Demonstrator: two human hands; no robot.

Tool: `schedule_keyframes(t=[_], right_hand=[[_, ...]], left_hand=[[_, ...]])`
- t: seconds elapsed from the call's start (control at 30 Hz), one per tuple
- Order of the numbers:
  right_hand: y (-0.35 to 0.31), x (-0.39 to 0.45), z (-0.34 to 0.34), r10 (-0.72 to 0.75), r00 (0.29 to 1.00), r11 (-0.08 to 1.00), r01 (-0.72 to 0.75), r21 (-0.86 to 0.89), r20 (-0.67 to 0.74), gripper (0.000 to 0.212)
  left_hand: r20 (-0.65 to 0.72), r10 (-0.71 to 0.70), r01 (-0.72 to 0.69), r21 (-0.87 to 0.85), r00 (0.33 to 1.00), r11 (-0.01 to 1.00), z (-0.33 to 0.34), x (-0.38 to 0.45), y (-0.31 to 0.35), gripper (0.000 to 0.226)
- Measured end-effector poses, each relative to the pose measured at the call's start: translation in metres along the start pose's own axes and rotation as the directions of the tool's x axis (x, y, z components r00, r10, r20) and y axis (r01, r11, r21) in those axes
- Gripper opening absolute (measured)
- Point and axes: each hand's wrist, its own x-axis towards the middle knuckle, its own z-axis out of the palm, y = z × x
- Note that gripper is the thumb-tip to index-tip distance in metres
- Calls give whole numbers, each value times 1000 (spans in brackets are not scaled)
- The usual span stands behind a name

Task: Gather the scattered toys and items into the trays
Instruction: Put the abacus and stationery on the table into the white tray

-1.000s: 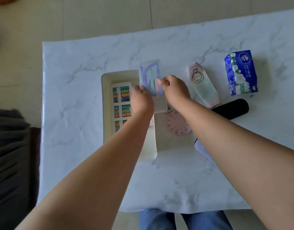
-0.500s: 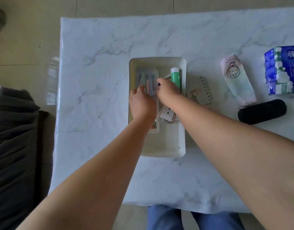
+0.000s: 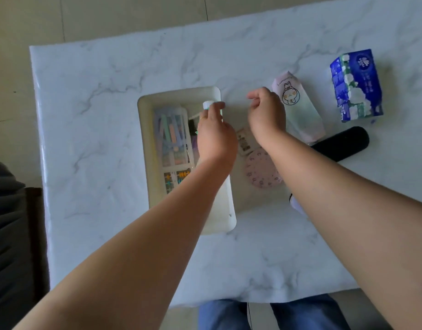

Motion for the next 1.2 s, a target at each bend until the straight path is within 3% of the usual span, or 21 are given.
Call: schedule_keyframes(t=[0.07, 0.17, 0.27, 0.33, 0.47, 0.57, 0.67, 0.8, 0.9, 0.97, 1.07, 1.2], right_hand=[[29, 7, -4, 119, 991, 989, -112, -100, 68, 39], [51, 8, -2, 196, 965, 968, -162, -189, 175, 43], [65, 6, 5, 219, 949, 967, -180, -183, 225, 44], [68, 4, 11, 249, 940, 966, -225, -125, 234, 40], [70, 5, 7, 241, 919, 969, -214, -120, 311, 30], [69, 5, -9, 183, 912, 981, -147, -125, 367, 39], [60, 1, -25, 106, 940, 993, -117, 14, 326, 34], [25, -9, -40, 1, 978, 976, -46, 213, 207, 26], [-12, -21, -40, -112, 975, 947, 46, 319, 191, 27], [-37, -33, -26, -162, 953, 947, 78, 310, 255, 33], [-63, -49, 9, -137, 915, 974, 54, 220, 380, 38], [-86, -60, 57, 108, 908, 942, -224, 251, 404, 31]], left_hand=[[72, -36, 38, -25, 997, 999, 17, -8, 13, 51], [208, -237, 241, 8, 949, 971, 40, -15, 22, 51], [274, -434, 425, 96, 858, 900, 58, -20, 23, 46], [252, -467, 459, 94, 848, 884, 62, -22, 20, 44], [193, -442, 450, 4, 876, 893, 68, -22, 21, 40], [174, -437, 453, -65, 882, 889, 65, -25, 26, 46], [113, -394, 408, -146, 912, 901, 56, -29, 32, 52], [-67, -276, 253, -241, 959, 937, 36, -33, 41, 42], [-207, -291, 234, -262, 934, 936, 12, -33, 36, 42], [-250, -358, 285, -285, 900, 915, -6, -32, 21, 43], [-247, -449, 374, -298, 859, 878, -30, -29, -11, 50], [-238, -431, 386, -213, 871, 898, -55, -30, -50, 49]])
